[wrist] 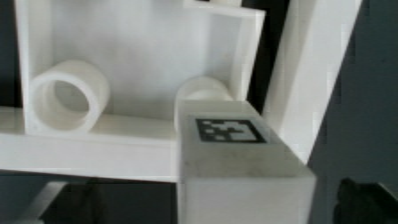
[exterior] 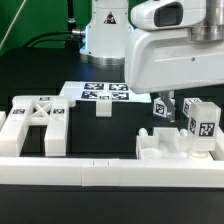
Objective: Assemble chair
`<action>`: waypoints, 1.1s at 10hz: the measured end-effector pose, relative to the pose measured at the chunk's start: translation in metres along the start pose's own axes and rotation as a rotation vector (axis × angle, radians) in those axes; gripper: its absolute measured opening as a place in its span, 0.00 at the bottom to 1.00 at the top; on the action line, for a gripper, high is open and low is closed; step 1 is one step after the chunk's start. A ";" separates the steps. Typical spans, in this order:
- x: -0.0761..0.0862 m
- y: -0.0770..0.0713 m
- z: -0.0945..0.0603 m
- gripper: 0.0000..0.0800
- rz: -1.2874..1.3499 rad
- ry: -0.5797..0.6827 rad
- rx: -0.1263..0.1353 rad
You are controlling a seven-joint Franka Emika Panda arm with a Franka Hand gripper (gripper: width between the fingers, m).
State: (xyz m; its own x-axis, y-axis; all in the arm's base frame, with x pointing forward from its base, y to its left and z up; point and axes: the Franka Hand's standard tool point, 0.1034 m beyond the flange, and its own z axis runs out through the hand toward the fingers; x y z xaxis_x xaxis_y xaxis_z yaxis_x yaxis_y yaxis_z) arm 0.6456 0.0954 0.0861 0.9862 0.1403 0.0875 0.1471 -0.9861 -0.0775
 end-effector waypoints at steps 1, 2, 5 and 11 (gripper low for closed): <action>0.000 0.001 0.000 0.81 -0.001 0.000 0.000; 0.000 0.000 0.000 0.65 -0.001 0.001 0.000; 0.000 0.000 0.000 0.36 -0.001 0.001 0.000; 0.002 -0.002 0.002 0.36 0.444 0.033 0.024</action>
Offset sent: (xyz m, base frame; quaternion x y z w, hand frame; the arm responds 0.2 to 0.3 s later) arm 0.0000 0.0000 0.0000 0.0000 0.0000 0.0000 1.0000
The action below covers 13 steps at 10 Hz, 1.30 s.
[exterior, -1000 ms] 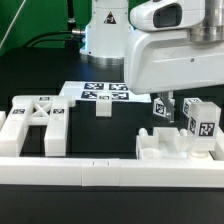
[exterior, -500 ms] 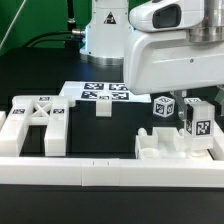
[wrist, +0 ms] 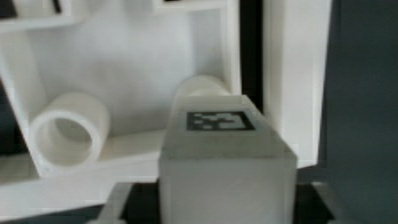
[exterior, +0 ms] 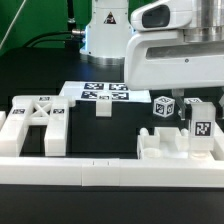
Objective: Assemble chair
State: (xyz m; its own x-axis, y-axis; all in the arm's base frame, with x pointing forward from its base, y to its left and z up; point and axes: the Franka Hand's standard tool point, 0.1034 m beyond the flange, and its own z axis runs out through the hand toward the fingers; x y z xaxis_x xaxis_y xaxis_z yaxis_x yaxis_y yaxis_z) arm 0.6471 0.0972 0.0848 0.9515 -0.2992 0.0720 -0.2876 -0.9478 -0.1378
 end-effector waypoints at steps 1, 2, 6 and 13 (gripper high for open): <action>-0.001 -0.002 0.001 0.36 0.134 0.006 0.008; -0.001 -0.005 0.001 0.36 0.248 0.017 0.016; -0.004 -0.011 0.003 0.36 0.686 0.030 0.030; -0.001 -0.018 -0.003 0.81 0.258 -0.001 0.015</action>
Offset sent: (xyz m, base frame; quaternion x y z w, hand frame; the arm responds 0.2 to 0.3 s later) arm -0.0021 0.0060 -0.0163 0.0049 0.0217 0.2971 0.9546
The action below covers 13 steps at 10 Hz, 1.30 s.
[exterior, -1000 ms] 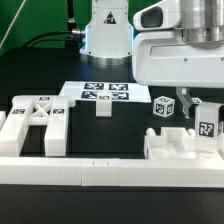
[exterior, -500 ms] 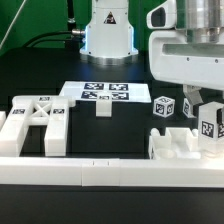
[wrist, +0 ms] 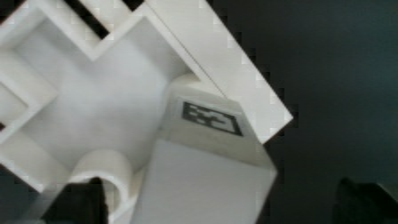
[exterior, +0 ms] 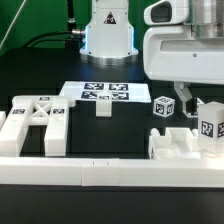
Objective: Assemble chair
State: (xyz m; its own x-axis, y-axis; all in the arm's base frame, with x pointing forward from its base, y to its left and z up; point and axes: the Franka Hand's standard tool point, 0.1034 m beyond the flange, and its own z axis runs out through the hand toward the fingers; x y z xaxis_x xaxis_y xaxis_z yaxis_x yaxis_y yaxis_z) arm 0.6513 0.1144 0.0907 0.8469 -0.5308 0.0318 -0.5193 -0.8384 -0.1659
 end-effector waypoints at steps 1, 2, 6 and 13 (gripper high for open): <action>0.000 0.000 0.000 0.81 -0.074 0.000 -0.001; 0.000 0.000 0.000 0.81 -0.176 0.000 -0.001; -0.002 0.002 0.006 0.81 -0.640 0.001 -0.030; -0.003 0.005 0.010 0.49 -0.952 0.021 -0.077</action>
Offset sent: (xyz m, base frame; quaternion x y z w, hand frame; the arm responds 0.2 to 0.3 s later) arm -0.0020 0.0000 0.0010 -0.0086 -0.0182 -0.3038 0.9525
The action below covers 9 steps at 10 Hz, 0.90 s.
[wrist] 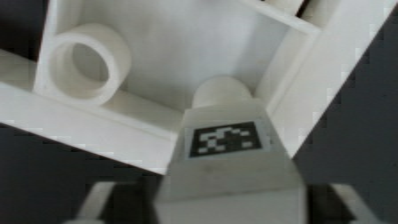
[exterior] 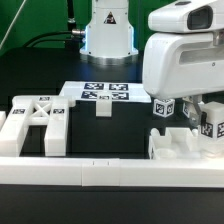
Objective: Assemble chair
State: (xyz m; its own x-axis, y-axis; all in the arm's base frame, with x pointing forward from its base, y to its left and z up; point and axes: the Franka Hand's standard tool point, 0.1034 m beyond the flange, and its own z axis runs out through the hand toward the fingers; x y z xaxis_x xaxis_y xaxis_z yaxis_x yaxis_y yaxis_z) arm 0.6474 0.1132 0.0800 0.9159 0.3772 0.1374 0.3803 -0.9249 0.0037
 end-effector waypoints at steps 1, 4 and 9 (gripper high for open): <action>0.000 0.000 0.000 0.36 0.000 0.000 0.000; 0.000 0.000 0.001 0.36 0.032 -0.001 0.001; 0.001 -0.005 0.002 0.36 0.550 0.001 0.026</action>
Offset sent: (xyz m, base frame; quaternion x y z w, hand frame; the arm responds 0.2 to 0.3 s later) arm 0.0000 0.0000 0.0000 0.0000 0.0000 0.0000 1.0000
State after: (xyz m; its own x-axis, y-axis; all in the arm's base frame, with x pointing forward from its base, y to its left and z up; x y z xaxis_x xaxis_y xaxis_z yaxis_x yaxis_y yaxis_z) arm 0.6470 0.1179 0.0780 0.9804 -0.1612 0.1134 -0.1510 -0.9841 -0.0937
